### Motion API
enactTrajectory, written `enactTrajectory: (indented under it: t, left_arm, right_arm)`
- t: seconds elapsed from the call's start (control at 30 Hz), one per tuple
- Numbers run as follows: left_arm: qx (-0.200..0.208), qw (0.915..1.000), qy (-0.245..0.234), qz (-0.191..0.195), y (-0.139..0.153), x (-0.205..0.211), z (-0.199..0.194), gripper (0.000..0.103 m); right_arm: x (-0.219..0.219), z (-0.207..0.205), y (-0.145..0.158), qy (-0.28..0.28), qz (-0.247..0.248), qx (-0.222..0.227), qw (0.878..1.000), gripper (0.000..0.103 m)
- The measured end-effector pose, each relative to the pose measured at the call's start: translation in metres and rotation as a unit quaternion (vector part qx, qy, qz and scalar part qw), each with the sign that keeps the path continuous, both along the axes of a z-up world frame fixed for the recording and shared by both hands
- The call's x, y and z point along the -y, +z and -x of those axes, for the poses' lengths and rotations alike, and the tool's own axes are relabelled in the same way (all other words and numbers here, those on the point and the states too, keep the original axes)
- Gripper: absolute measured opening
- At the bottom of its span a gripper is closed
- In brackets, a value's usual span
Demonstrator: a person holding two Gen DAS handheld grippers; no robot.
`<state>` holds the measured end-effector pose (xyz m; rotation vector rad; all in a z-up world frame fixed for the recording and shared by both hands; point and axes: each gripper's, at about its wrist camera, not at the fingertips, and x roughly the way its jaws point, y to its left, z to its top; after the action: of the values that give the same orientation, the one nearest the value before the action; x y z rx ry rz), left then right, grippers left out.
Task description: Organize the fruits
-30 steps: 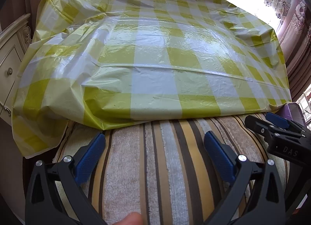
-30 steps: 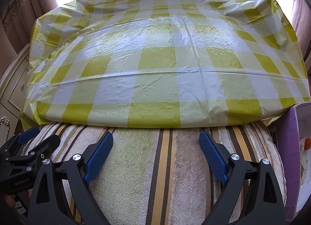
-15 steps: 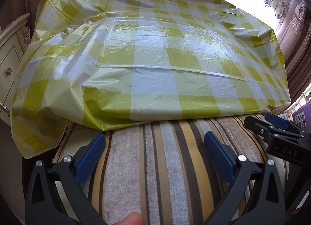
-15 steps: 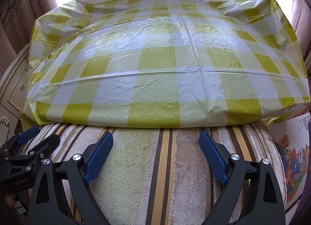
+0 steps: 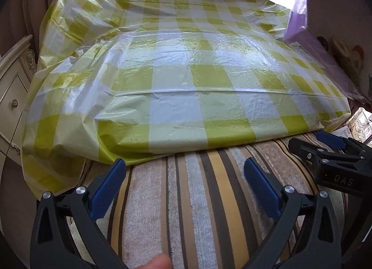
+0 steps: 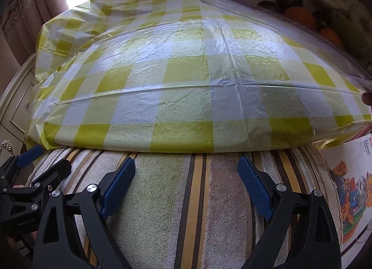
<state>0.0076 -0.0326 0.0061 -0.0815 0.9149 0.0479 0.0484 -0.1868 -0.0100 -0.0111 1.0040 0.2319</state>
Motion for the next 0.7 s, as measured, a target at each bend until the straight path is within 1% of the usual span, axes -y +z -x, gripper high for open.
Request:
enactTrajectory:
  t: [0.1,0.3,0.7]
  left_arm:
    - [0.001,1.0000,-0.004,-0.004,0.000,0.002,-0.001,0.101]
    - [0.004,0.9999,-0.002,0.012,0.001,-0.003,-0.002,0.101]
    - [0.006,0.9994,-0.015,0.030,0.000,-0.008,-0.019,0.101]
  right_arm:
    - [0.000,0.000,0.000,0.000,0.000,0.000,1.000,0.088]
    - [0.001,0.000,0.000,0.000,0.000,0.000,1.000,0.088]
    - [-0.001,-0.002,0.000,-0.001,0.000,-0.001,1.000,0.088]
